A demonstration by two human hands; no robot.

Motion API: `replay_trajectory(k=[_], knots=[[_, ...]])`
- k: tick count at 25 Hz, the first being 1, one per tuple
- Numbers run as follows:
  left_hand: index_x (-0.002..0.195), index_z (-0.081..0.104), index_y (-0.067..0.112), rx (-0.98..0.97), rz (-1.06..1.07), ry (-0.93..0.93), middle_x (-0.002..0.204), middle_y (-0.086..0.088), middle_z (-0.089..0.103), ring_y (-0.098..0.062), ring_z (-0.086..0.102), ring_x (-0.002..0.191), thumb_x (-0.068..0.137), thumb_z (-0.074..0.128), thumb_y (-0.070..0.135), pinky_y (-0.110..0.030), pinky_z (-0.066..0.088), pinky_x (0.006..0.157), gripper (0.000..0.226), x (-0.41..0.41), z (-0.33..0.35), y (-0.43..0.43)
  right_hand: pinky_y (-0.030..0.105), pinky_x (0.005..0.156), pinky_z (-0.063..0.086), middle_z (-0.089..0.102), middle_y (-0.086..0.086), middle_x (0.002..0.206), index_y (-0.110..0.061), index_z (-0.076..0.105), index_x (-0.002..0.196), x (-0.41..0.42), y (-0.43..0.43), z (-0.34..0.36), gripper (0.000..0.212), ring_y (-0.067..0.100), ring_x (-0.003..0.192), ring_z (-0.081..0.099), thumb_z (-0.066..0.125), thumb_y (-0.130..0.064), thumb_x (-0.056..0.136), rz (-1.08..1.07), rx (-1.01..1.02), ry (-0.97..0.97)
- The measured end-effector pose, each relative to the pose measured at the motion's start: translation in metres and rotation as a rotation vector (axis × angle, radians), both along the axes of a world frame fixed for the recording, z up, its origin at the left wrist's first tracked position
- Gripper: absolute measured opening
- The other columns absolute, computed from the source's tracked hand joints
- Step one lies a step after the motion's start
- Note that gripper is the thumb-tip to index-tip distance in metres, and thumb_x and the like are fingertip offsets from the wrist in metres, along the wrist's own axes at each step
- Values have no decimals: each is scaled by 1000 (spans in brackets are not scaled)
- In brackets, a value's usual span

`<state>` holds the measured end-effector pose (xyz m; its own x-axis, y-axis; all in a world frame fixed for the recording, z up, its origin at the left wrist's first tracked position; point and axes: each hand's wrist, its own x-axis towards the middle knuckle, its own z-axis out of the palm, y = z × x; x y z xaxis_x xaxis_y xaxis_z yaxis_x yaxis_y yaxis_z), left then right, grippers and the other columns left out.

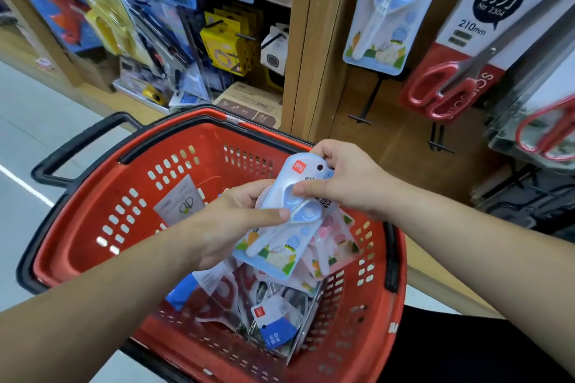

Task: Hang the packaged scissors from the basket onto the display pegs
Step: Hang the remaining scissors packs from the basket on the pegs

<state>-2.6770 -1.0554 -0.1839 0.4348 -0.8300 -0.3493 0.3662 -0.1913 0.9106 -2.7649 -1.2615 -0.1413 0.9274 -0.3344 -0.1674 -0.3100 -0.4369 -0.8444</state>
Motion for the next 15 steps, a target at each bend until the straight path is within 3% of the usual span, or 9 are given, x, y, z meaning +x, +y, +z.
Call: replay_trajectory(k=[2,4,7,9,11,15], knots=[[125,73,15,51,37,-126,117,-15,78,-36,75,109,96,73,8,-58,59,97,30,-4,-2,-5,46,76,61,76,9,94,-18,63,87,-1,1,-3,42,30,84,73,100,-21,67,5,-45,-22],[120,75,17,91,87,-198,111,-13,80,-35,78,102,98,73,9,-61,61,93,24,-7,-4,-11,39,72,59,75,4,91,-16,69,91,0,0,-6,43,19,77,69,101,-21,63,-44,-23,-82],[118,74,17,102,156,-234,108,-14,80,-36,78,100,100,70,11,-63,61,90,19,-3,0,-14,27,75,60,77,1,102,-17,73,106,-2,-10,-7,51,7,86,73,101,-22,64,-137,153,-34],[121,73,11,76,213,-183,111,-16,79,-38,77,103,102,67,12,-63,59,93,20,6,4,-13,40,91,63,80,5,108,-15,73,113,-8,-19,-7,52,20,99,77,98,-19,67,-73,277,144],[126,70,7,22,256,-107,119,-18,77,-42,73,112,104,63,15,-64,55,101,25,13,7,-12,53,96,61,81,9,104,-10,76,109,-13,-21,-8,43,30,100,78,96,-18,72,26,277,241],[129,66,14,-52,313,-149,120,-12,77,-38,74,111,97,72,26,-61,59,96,35,12,16,-17,53,97,60,81,10,104,-9,78,108,-14,-12,-1,36,31,103,77,93,-13,76,-2,268,70]])
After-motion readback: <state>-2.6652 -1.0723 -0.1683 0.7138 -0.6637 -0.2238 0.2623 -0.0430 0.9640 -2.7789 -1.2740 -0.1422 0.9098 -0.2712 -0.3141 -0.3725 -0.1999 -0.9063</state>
